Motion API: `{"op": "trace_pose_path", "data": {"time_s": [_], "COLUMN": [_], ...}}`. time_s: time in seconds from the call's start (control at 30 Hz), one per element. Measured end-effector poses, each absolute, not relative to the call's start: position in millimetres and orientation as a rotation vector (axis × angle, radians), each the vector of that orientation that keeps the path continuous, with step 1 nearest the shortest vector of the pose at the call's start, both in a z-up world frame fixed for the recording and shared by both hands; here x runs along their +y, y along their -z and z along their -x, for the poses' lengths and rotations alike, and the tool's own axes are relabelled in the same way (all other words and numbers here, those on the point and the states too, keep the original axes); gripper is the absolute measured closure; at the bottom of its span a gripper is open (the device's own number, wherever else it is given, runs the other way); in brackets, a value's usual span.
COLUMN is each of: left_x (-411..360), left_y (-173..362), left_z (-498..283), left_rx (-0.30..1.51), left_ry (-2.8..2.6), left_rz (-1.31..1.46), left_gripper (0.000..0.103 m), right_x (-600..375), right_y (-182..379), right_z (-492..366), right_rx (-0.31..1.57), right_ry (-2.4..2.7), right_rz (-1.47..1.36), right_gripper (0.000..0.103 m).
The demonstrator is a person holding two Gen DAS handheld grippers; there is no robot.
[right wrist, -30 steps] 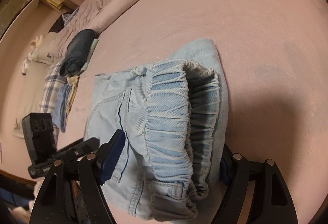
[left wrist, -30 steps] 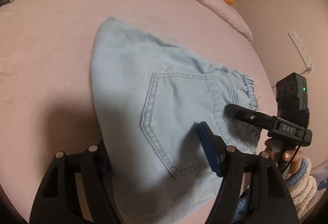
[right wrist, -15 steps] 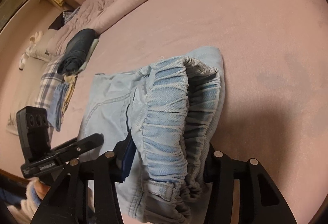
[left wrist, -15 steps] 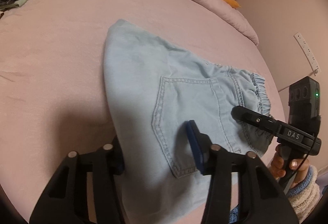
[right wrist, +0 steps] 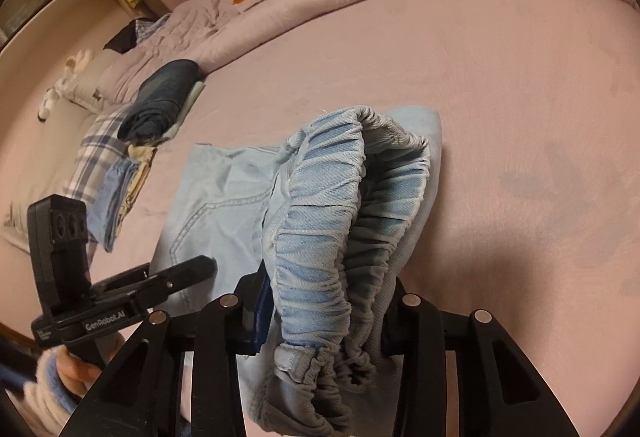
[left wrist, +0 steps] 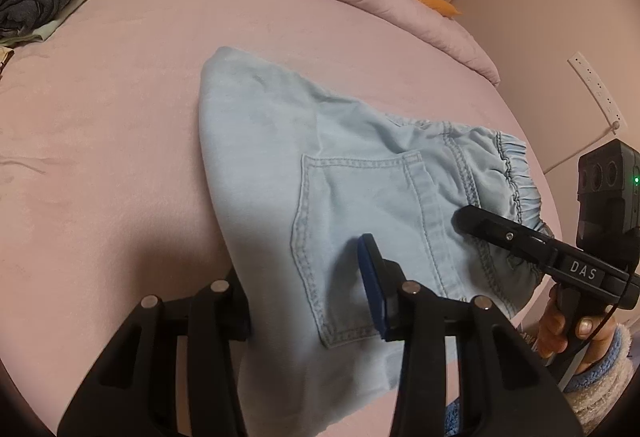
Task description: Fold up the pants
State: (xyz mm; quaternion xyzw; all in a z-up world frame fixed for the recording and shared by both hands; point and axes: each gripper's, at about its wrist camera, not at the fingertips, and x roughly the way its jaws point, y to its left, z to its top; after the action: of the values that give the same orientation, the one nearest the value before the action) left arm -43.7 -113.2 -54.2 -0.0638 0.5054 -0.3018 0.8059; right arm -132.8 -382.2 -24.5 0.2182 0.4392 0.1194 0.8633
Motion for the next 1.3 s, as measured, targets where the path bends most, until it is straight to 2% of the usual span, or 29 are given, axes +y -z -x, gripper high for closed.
{"op": "trace_pose_path", "data": {"time_s": [1.3], "left_x": [-71], "left_y": [20], "left_z": [69], "left_rx": [0.944], "left_ry": [0.555], "left_rz": [0.108], "left_gripper": [0.062], "right_x": [-330], "right_y": [-20], "right_z": [146], "right_rx": [0.802], "right_ry": [-0.324], "right_rz": [-0.313], "right_gripper": [0.062]}}
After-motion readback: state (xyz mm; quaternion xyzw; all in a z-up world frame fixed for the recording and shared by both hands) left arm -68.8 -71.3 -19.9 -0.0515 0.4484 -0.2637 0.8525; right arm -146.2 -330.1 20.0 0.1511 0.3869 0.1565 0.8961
